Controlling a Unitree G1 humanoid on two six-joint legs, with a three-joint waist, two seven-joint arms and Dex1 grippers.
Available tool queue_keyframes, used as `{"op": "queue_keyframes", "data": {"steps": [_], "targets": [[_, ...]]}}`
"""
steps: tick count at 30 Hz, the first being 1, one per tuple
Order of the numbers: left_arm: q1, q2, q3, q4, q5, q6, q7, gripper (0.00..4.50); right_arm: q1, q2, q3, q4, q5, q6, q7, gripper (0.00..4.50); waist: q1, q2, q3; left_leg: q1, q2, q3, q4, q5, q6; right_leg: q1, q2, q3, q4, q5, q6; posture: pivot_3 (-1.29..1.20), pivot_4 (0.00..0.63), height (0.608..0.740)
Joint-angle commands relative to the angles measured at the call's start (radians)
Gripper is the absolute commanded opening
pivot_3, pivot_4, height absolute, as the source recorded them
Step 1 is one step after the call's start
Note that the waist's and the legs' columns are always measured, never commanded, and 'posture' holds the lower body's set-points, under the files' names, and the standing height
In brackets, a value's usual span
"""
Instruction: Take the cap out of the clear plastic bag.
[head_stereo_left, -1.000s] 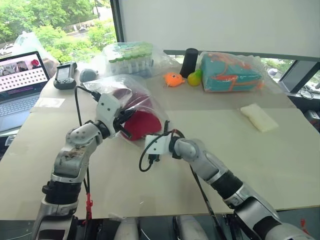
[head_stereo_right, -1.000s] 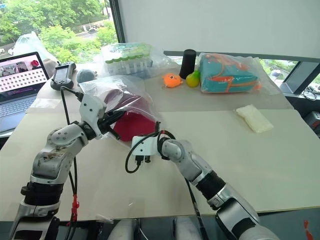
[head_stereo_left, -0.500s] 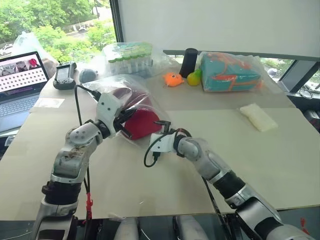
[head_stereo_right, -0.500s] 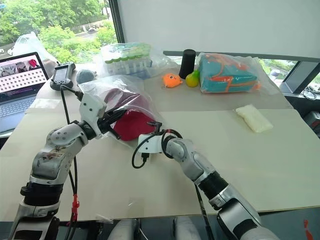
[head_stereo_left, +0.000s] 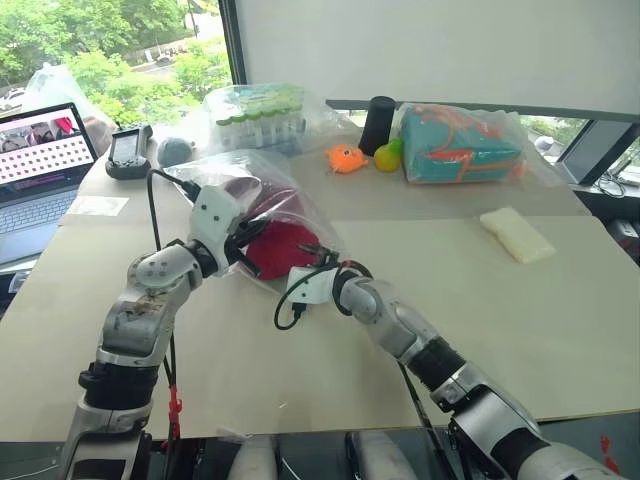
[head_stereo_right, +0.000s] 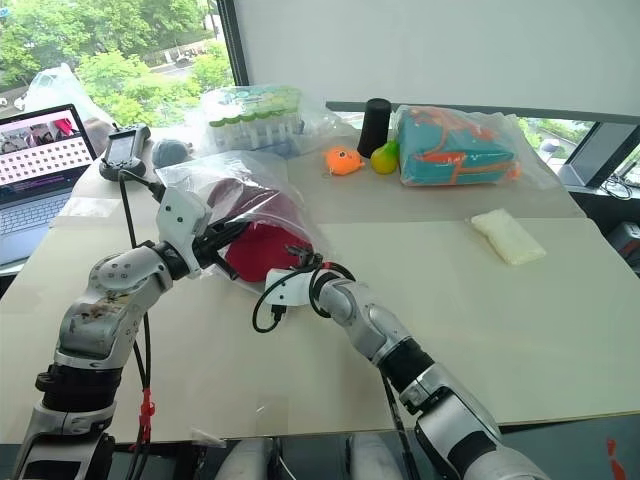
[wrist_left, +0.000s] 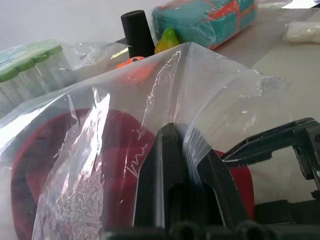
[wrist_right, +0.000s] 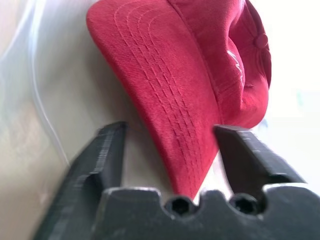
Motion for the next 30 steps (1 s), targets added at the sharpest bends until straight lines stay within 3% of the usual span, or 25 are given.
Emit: {"op": "queue_keyframes", "data": {"steps": [1,6,13,20,28,30], "targets": [[-0.004,0.006,0.021,-0.049,-0.006,-0.003,-0.001,0.0,0.009,0.009,-0.022,-0.035,0.028,-0.02,0.015,1.55,0.0,0.0,0.0,0.0,0.0,0.0,0.0,0.0,0.0,0.0,0.0,0.0,0.0,0.0,0.0,0.0,0.15,0.74],[-0.003,0.003,0.019,-0.05,-0.006,-0.002,0.001,0.0,0.008,0.01,-0.022,-0.035,0.021,-0.022,0.017,0.01,0.0,0.0,0.0,0.0,0.0,0.0,0.0,0.0,0.0,0.0,0.0,0.0,0.0,0.0,0.0,0.0,0.15,0.74],[-0.001,0.004,0.015,-0.048,-0.001,-0.007,0.001,0.0,0.032,0.01,-0.057,-0.102,0.066,-0.005,0.057,0.01,-0.001,0.0,0.0,0.001,0.0,0.0,0.0,0.0,0.0,0.001,0.0,0.0,0.0,0.0,0.0,0.0,0.15,0.74],[0.011,0.004,0.001,-0.043,0.016,-0.028,-0.002,0.0,0.187,-0.089,-0.184,-0.461,0.176,0.112,0.211,0.01,0.006,0.0,0.0,0.0,0.0,0.0,0.0,0.0,0.0,0.001,0.0,0.0,0.0,0.0,0.0,0.0,0.15,0.74],[0.001,0.007,-0.001,-0.022,0.028,-0.05,-0.012,0.0,0.304,-0.097,-0.335,-0.862,0.406,0.484,0.379,0.01,0.003,0.0,0.0,0.001,0.0,0.0,0.0,0.0,0.0,0.001,0.0,-0.001,0.0,0.0,0.0,0.0,0.15,0.74],[-0.005,0.006,-0.003,-0.01,0.032,-0.057,-0.017,0.0,0.319,-0.12,-0.404,-0.972,0.537,0.639,0.455,0.01,0.005,0.0,0.0,0.001,0.0,0.0,0.0,0.0,0.0,0.001,0.0,-0.001,0.0,0.0,0.001,0.0,0.15,0.74]]}}
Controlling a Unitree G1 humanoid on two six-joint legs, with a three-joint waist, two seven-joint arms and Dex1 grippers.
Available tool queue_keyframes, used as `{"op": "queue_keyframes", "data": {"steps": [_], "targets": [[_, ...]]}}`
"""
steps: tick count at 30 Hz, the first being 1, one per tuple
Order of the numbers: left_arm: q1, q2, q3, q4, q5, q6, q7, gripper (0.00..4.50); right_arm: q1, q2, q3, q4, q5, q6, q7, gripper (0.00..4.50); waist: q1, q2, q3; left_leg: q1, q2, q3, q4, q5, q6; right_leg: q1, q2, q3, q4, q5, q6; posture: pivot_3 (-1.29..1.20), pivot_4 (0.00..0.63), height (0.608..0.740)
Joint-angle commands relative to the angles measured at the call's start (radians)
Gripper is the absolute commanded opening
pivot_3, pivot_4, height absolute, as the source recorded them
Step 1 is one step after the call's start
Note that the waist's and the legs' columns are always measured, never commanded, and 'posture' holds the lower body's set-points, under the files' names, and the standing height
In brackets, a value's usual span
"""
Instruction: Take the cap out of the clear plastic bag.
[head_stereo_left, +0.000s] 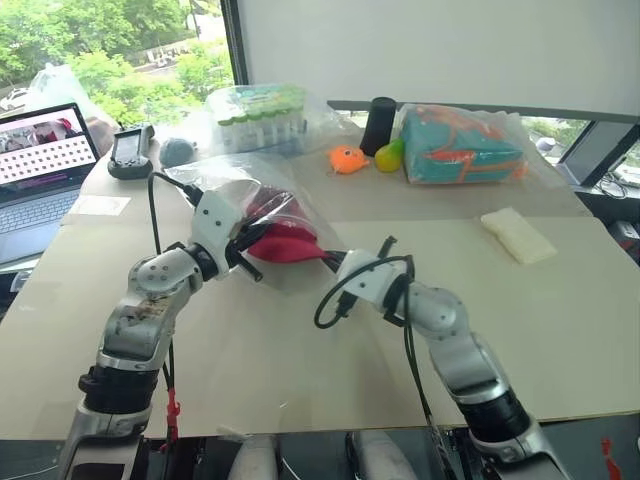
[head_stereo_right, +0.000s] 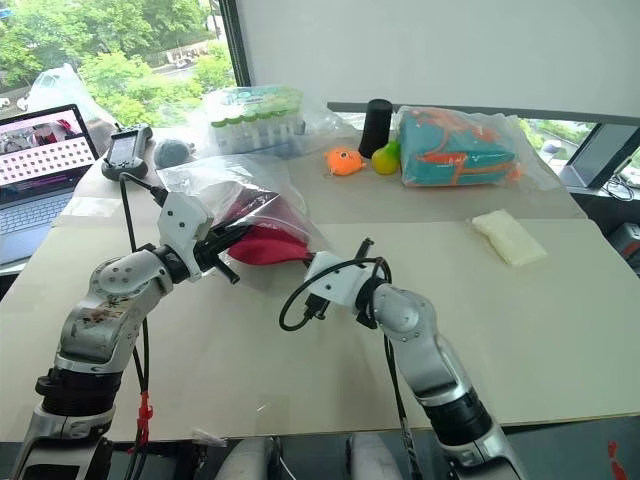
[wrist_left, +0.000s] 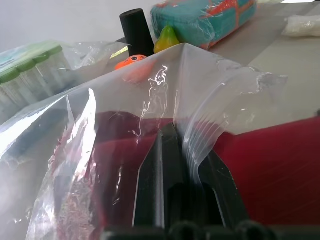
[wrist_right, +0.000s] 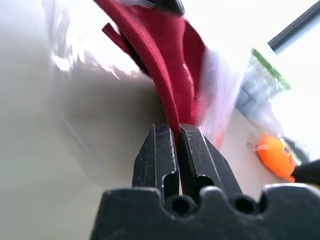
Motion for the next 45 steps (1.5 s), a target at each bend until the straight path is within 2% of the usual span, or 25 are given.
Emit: {"op": "queue_keyframes", "data": {"steps": [1,3,7,12,15,19,22,24,26,28,31,33,37,42,45], "targets": [[-0.026,0.004,0.005,0.002,0.01,-0.032,-0.012,0.0,0.01,-0.027,-0.132,-0.215,0.232,0.255,0.12,0.01,0.002,0.0,0.0,0.0,0.0,0.0,0.0,0.0,0.0,0.0,0.0,0.0,0.0,0.0,0.0,0.0,0.15,0.74],[-0.029,0.003,0.004,0.008,0.01,-0.036,-0.016,0.0,0.005,-0.054,-0.191,-0.266,0.317,0.351,0.15,0.01,0.006,0.0,0.0,0.0,0.0,0.0,0.0,0.0,0.0,0.0,0.0,0.0,0.0,0.0,0.0,0.0,0.15,0.74],[-0.038,0.002,-0.003,0.024,0.015,-0.053,-0.028,0.0,-0.03,-0.115,-0.477,-0.338,0.631,0.605,0.248,0.01,0.008,0.0,0.0,0.0,0.0,0.0,0.0,0.0,0.0,0.001,0.0,0.0,-0.001,0.0,0.0,0.0,0.15,0.74],[-0.038,-0.005,-0.001,0.024,0.02,-0.057,-0.031,0.0,-0.098,-0.173,-0.716,-0.328,0.942,0.801,0.248,0.01,0.001,0.0,0.0,0.0,0.0,0.0,0.0,0.0,0.0,0.0,0.0,0.0,-0.001,0.0,0.0,0.0,0.15,0.74],[-0.035,-0.008,0.001,0.022,0.022,-0.058,-0.03,0.0,-0.174,-0.166,-0.874,-0.258,1.164,0.857,0.182,0.01,0.0,0.0,0.0,0.0,0.0,0.0,0.0,0.0,0.0,0.0,0.0,0.0,-0.001,-0.001,0.001,0.0,0.15,0.74],[-0.032,-0.008,0.001,0.024,0.025,-0.061,-0.031,0.0,-0.23,-0.179,-0.988,-0.146,1.383,0.829,0.037,0.01,0.002,0.0,0.0,0.0,0.0,0.0,0.0,0.0,0.0,0.001,0.0,0.0,-0.001,-0.001,0.001,0.0,0.15,0.74],[-0.025,-0.008,0.002,0.019,0.026,-0.066,-0.032,0.0,-0.305,-0.157,-1.042,-0.03,1.454,0.721,-0.145,0.01,0.001,0.0,0.0,-0.001,0.0,0.0,0.0,0.0,0.0,0.001,0.0,0.0,-0.002,0.0,0.001,0.0,0.15,0.74],[-0.001,0.003,-0.009,0.006,0.039,-0.098,-0.049,0.0,-0.343,-0.147,-1.016,0.014,1.372,0.632,-0.243,0.01,-0.002,0.0,0.0,-0.002,-0.001,0.0,0.0,0.0,0.0,0.0,0.0,0.001,-0.002,0.0,0.001,0.0,0.15,0.74],[0.032,0.025,-0.03,-0.006,0.065,-0.154,-0.077,0.0,-0.335,-0.156,-0.957,0.012,1.313,0.577,-0.273,0.01,-0.002,0.0,0.0,-0.001,-0.001,0.0,0.0,0.0,0.0,0.0,0.0,0.001,-0.002,-0.002,0.004,0.0,0.15,0.74],[0.098,0.046,-0.035,-0.025,0.066,-0.221,-0.121,0.0,-0.335,-0.135,-0.922,0.021,1.327,0.542,-0.305,0.01,-0.005,0.0,0.0,-0.001,0.0,0.0,-0.002,0.0,0.0,-0.001,0.0,0.001,-0.002,-0.002,0.004,0.0,0.15,0.74],[0.198,0.093,-0.028,0.012,0.116,-0.454,-0.18,0.0,-0.345,-0.129,-0.853,0.05,1.262,0.473,-0.35,0.01,-0.01,0.001,0.001,-0.002,0.0,0.002,-0.004,0.0,0.001,-0.002,0.0,0.003,-0.002,0.0,0.0,0.0,0.15,0.74],[0.242,0.119,-0.023,0.055,0.156,-0.629,-0.207,0.0,-0.329,-0.166,-0.735,0.055,1.096,0.391,-0.358,0.01,-0.008,0.002,0.001,-0.004,0.0,0.002,-0.004,0.0,0.001,-0.004,0.0,0.003,-0.002,0.0,0.0,0.0,0.15,0.74],[0.285,0.138,-0.015,0.125,0.156,-0.84,-0.246,0.0,-0.284,-0.264,-0.479,0.064,0.767,0.187,-0.332,0.01,0.004,0.002,0.001,-0.004,0.0,0.003,-0.004,0.0,0.001,-0.004,-0.002,0.002,-0.003,0.0,0.0,0.0,0.15,0.74],[0.295,0.14,-0.025,0.19,0.149,-0.959,-0.272,0.0,-0.227,-0.414,-0.125,0.06,0.291,-0.062,-0.338,0.01,0.004,0.002,0.002,-0.006,0.0,0.003,-0.004,0.0,0.001,-0.005,-0.002,0.001,-0.005,0.0,0.0,0.0,0.15,0.74],[0.284,0.122,-0.05,0.224,0.16,-0.981,-0.275,0.0,-0.184,-0.419,0.027,0.054,0.112,-0.124,-0.341,0.01,0.003,0.002,0.002,-0.006,0.0,0.003,-0.004,0.0,0.001,-0.006,-0.002,0.001,-0.006,0.0,0.0,0.0,0.15,0.74]]}}
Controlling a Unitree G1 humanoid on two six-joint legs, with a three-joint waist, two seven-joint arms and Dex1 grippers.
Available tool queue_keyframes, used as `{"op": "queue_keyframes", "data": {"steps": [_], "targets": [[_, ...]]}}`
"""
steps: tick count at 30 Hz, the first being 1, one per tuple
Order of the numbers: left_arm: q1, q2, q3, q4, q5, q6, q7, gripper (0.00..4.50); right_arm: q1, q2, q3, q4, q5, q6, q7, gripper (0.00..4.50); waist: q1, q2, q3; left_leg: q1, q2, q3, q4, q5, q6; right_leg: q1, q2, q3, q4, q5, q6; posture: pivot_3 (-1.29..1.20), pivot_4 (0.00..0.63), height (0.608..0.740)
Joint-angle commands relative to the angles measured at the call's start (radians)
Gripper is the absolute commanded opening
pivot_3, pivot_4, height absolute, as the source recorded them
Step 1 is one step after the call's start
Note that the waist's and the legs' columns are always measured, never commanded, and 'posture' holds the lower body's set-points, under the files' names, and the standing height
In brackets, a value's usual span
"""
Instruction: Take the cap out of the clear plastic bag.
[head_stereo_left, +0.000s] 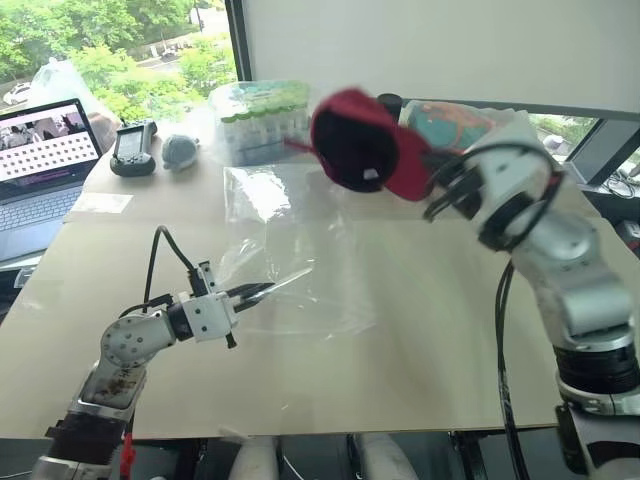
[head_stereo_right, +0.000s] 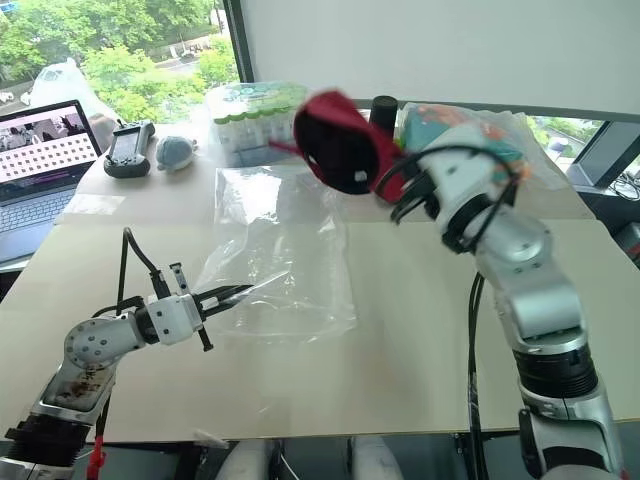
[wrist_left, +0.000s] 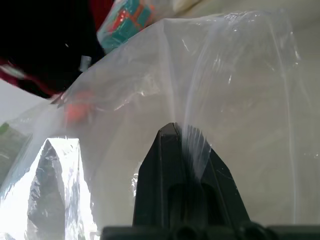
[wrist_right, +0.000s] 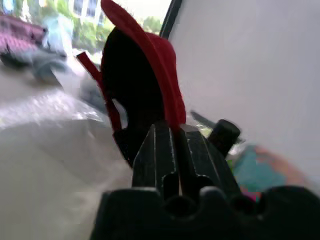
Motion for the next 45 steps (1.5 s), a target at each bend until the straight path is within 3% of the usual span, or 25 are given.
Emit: {"op": "queue_keyframes", "data": {"steps": [1,7,17,20,23,29,31,33,41,45], "targets": [[-0.018,-0.02,-0.028,0.025,0.009,-0.04,-0.004,0.0,0.041,-0.002,0.171,-0.045,-0.248,-0.111,-0.006,0.01,-0.001,0.0,0.0,0.0,0.0,0.0,0.0,0.0,0.0,0.0,0.0,0.0,0.0,0.0,0.0,0.0,0.15,0.74],[-0.038,-0.049,-0.076,0.052,0.029,-0.021,-0.008,0.0,0.099,0.052,0.428,-0.018,-0.435,-0.036,0.163,0.01,-0.002,0.0,0.0,0.001,0.0,0.0,0.001,0.0,0.0,0.001,0.001,0.0,0.001,0.0,0.0,0.0,0.15,0.74],[-0.021,-0.05,-0.075,0.059,0.04,0.052,0.018,0.0,0.121,0.243,0.484,0.136,-0.487,0.106,0.262,0.01,-0.007,-0.002,-0.002,0.01,0.001,0.0,0.003,0.0,0.0,0.007,0.001,0.0,0.004,-0.004,0.006,0.0,0.15,0.74],[-0.011,-0.045,-0.071,0.062,0.047,0.065,0.02,0.0,0.137,0.264,0.455,0.15,-0.483,0.098,0.263,0.97,-0.006,-0.003,-0.003,0.013,0.002,0.001,0.003,0.0,0.0,0.009,0.001,0.0,0.005,-0.004,0.005,0.0,0.15,0.74],[0.004,-0.035,-0.075,0.077,0.06,0.043,0.009,0.8,0.168,0.269,0.435,0.124,-0.443,0.103,0.315,1.97,-0.003,-0.003,-0.003,0.012,0.002,0.001,0.003,0.0,0.0,0.008,0.001,0.0,0.005,-0.004,0.005,0.0,0.15,0.74],[0.02,-0.03,-0.076,0.075,0.044,0.033,-0.011,3.03,0.192,0.256,0.403,0.111,-0.426,0.091,0.359,4.07,-0.003,-0.003,-0.004,0.012,0.002,0.001,0.003,0.0,0.0,0.008,0.001,0.0,0.005,-0.004,0.005,0.0,0.15,0.74],[0.027,-0.023,-0.075,0.077,0.041,0.019,-0.023,3.75,0.192,0.248,0.387,0.105,-0.417,0.088,0.373,4.5,-0.003,-0.003,-0.004,0.012,0.002,0.001,0.002,0.0,0.0,0.008,0.001,0.0,0.005,-0.004,0.005,0.0,0.15,0.74],[0.039,-0.013,-0.071,0.075,0.036,0.011,-0.036,4.45,0.193,0.239,0.359,0.091,-0.396,0.092,0.392,4.5,-0.003,-0.003,-0.004,0.012,0.002,0.001,0.002,0.0,0.0,0.008,0.001,0.0,0.005,-0.004,0.005,0.0,0.15,0.74],[0.102,0.052,-0.04,0.05,-0.001,-0.019,-0.079,4.49,0.2,0.208,0.253,0.056,-0.299,0.114,0.453,4.5,-0.003,-0.003,-0.004,0.011,0.002,0.001,0.002,0.0,0.0,0.007,0.001,0.0,0.005,-0.004,0.004,0.0,0.15,0.74],[0.166,0.082,0.006,-0.04,-0.055,0.014,-0.077,4.49,0.23,0.22,0.122,0.022,-0.164,0.204,0.481,4.5,-0.003,-0.004,-0.004,0.01,0.002,0.001,0.002,0.0,0.0,0.006,0.001,0.0,0.005,-0.004,0.004,0.0,0.15,0.74]]}}
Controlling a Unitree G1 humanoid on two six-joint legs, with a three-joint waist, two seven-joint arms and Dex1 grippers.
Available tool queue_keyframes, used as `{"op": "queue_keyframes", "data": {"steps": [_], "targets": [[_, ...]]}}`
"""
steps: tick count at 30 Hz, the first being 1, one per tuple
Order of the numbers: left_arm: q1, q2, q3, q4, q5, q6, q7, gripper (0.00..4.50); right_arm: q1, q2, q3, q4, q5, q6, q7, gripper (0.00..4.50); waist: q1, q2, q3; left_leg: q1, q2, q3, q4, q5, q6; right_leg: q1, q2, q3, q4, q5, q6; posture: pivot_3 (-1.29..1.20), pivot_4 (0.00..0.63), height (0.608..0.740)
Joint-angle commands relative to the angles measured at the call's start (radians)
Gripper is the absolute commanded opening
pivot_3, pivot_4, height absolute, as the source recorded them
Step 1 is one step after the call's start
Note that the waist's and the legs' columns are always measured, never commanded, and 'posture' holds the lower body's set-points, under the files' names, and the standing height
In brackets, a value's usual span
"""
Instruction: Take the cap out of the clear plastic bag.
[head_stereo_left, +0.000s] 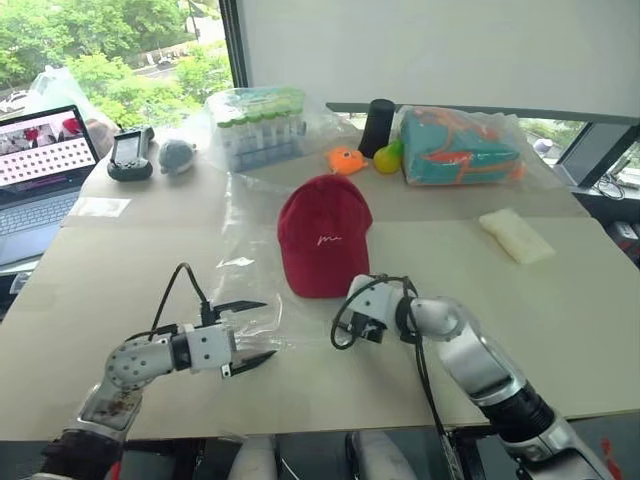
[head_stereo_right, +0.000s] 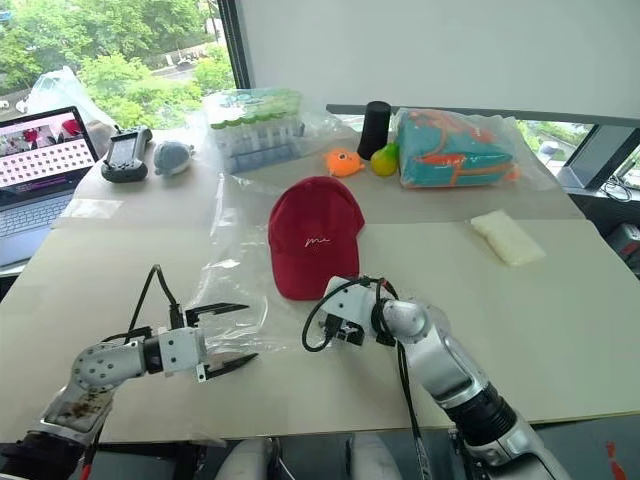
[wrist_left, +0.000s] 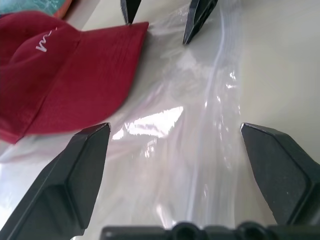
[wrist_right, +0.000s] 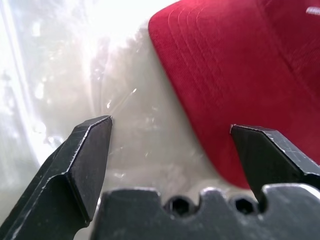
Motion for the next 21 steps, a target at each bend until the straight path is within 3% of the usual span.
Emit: {"op": "queue_keyframes", "data": {"steps": [1,5,8,12,17,21], "targets": [[0.062,0.03,0.067,-0.124,-0.069,0.023,0.006,4.49,0.031,0.007,-0.143,-0.064,0.149,0.114,0.036,4.5,0.0,0.0,0.0,-0.001,0.0,0.0,0.0,0.0,0.0,-0.001,0.0,0.0,0.0,0.0,0.0,0.0,0.15,0.74],[0.138,0.004,0.183,-0.229,-0.091,0.092,0.116,4.49,0.046,0.028,-0.394,-0.142,0.316,0.305,0.01,4.5,0.001,0.0,0.001,-0.003,0.0,0.0,0.0,0.0,0.0,-0.002,-0.001,0.0,0.0,0.0,0.0,0.0,0.15,0.74],[0.27,-0.044,0.319,-0.369,-0.148,0.324,0.255,4.49,0.054,0.028,-0.668,-0.183,0.443,0.471,-0.025,4.5,-0.002,0.0,0.001,-0.003,0.0,0.0,0.0,0.0,0.0,-0.002,-0.001,0.0,-0.001,0.0,0.0,0.0,0.15,0.74],[0.368,-0.192,0.483,-0.473,-0.207,0.63,0.517,4.49,0.025,0.063,-0.865,-0.209,0.51,0.595,-0.135,4.5,-0.018,0.0,0.001,-0.003,0.001,0.001,-0.003,-0.002,0.001,-0.002,-0.001,0.001,-0.003,0.0,0.0,0.0,0.15,0.74],[0.273,-0.358,0.579,-0.449,-0.231,0.862,0.794,4.49,0.007,0.139,-0.833,-0.184,0.424,0.506,-0.351,4.5,-0.024,0.0,0.001,-0.001,0.0,-0.001,-0.005,-0.002,0.001,-0.002,0.001,0.001,0.0,-0.002,0.0,0.0,0.15,0.74],[0.117,-0.444,0.593,-0.298,-0.212,0.889,0.924,4.49,0.078,0.128,-0.635,-0.09,0.219,0.294,-0.527,4.5,-0.01,0.0,0.001,0.001,-0.003,-0.004,-0.003,0.0,0.0,0.001,0.0,-0.001,0.0,0.001,0.001,0.0,0.15,0.74]]}}
